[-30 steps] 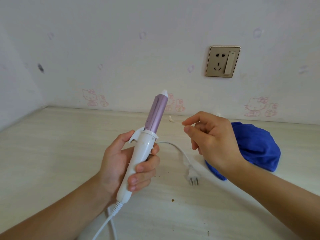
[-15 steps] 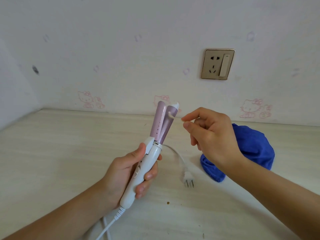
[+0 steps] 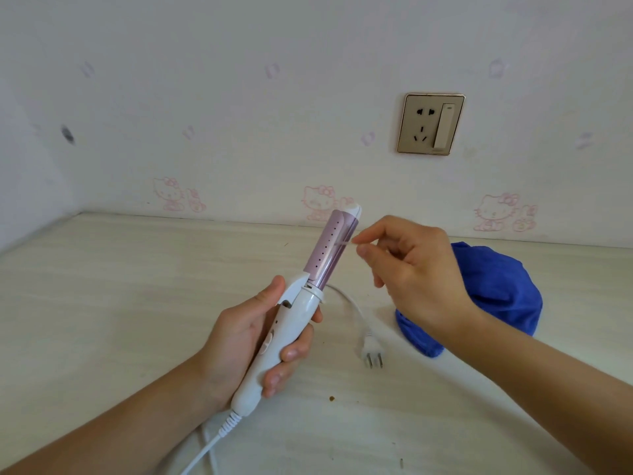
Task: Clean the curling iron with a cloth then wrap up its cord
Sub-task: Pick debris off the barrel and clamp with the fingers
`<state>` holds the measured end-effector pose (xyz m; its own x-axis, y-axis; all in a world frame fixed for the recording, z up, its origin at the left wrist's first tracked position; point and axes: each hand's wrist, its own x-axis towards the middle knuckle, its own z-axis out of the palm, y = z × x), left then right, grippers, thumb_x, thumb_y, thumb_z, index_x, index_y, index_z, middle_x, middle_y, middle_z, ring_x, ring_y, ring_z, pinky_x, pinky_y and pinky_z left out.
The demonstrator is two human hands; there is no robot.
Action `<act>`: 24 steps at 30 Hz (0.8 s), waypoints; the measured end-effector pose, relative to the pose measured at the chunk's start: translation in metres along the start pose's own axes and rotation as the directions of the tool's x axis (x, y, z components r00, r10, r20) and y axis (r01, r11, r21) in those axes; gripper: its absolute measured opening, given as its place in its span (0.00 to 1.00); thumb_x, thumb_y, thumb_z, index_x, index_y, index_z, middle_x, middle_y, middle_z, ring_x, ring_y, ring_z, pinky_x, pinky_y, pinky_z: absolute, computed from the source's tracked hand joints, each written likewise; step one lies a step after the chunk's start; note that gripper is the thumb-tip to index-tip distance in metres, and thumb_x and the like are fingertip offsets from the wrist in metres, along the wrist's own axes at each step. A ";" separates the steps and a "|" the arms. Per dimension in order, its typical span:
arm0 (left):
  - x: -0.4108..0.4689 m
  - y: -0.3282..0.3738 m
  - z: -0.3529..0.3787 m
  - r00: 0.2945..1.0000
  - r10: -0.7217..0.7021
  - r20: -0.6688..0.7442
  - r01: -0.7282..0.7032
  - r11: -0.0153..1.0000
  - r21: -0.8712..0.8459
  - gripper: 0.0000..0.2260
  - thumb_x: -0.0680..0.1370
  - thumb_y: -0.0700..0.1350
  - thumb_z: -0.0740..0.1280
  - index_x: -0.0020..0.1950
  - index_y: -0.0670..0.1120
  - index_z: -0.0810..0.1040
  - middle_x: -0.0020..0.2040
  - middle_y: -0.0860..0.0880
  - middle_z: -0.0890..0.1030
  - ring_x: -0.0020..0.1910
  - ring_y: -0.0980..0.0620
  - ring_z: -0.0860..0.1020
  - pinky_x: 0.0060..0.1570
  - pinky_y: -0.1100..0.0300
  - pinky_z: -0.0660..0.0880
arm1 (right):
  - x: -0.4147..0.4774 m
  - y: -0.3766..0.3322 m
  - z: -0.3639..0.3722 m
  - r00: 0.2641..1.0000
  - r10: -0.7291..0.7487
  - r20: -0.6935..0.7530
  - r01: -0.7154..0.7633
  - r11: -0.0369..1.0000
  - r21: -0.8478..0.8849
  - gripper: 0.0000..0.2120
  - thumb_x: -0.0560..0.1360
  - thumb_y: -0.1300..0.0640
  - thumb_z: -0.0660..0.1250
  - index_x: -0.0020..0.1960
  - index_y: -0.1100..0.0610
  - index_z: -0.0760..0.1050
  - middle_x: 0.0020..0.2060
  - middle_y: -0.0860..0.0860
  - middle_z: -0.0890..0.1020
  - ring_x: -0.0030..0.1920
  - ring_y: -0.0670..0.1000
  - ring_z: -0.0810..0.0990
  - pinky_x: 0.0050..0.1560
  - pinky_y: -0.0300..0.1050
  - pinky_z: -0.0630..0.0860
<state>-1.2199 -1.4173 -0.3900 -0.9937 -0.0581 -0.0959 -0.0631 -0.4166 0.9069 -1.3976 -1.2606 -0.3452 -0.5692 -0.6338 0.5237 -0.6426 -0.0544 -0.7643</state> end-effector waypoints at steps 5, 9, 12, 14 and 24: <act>0.000 -0.001 -0.003 1.000 -0.001 0.000 0.001 1.000 -0.009 0.28 0.79 0.65 0.59 0.55 0.39 0.78 0.32 0.42 0.68 0.18 0.51 0.69 0.20 0.63 0.69 | -0.004 0.004 0.004 1.000 0.010 0.021 -0.011 1.000 0.013 0.05 0.78 0.65 0.70 0.47 0.57 0.83 0.25 0.57 0.79 0.23 0.45 0.71 0.28 0.37 0.69; -0.001 -0.002 -0.004 1.000 0.000 0.000 0.000 0.999 -0.036 0.28 0.79 0.65 0.59 0.54 0.39 0.79 0.32 0.42 0.68 0.18 0.51 0.69 0.19 0.63 0.69 | -0.016 0.005 0.017 0.995 -0.020 0.094 0.019 1.000 0.007 0.06 0.78 0.65 0.71 0.46 0.56 0.82 0.25 0.57 0.77 0.26 0.58 0.73 0.29 0.44 0.68; 0.001 -0.001 -0.003 1.000 0.000 0.012 0.001 1.000 -0.017 0.28 0.80 0.64 0.58 0.55 0.38 0.78 0.32 0.42 0.68 0.18 0.51 0.69 0.20 0.63 0.69 | -0.004 0.004 0.006 0.999 -0.017 0.029 0.017 1.000 0.000 0.06 0.78 0.65 0.70 0.47 0.57 0.83 0.25 0.55 0.78 0.24 0.51 0.74 0.28 0.40 0.70; 0.001 -0.001 -0.001 1.000 0.003 0.013 -0.003 1.000 0.000 0.28 0.80 0.64 0.58 0.55 0.38 0.78 0.32 0.42 0.68 0.18 0.51 0.69 0.20 0.63 0.69 | 0.005 0.006 -0.003 0.999 0.017 -0.030 -0.016 0.999 0.040 0.06 0.79 0.66 0.69 0.47 0.57 0.83 0.24 0.56 0.78 0.24 0.45 0.74 0.28 0.36 0.71; -0.001 -0.002 -0.003 1.000 -0.012 -0.023 0.011 0.999 -0.042 0.28 0.79 0.64 0.58 0.54 0.39 0.79 0.32 0.43 0.68 0.17 0.51 0.69 0.19 0.63 0.67 | -0.018 0.005 0.021 0.988 -0.038 0.147 0.033 0.999 0.037 0.10 0.78 0.65 0.71 0.43 0.51 0.81 0.25 0.57 0.77 0.23 0.54 0.72 0.26 0.45 0.69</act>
<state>-1.2186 -1.4193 -0.3928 -0.9906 -0.0738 -0.1155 -0.0697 -0.4545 0.8880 -1.3796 -1.2656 -0.3665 -0.4626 -0.7380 0.4912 -0.6414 -0.1039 -0.7601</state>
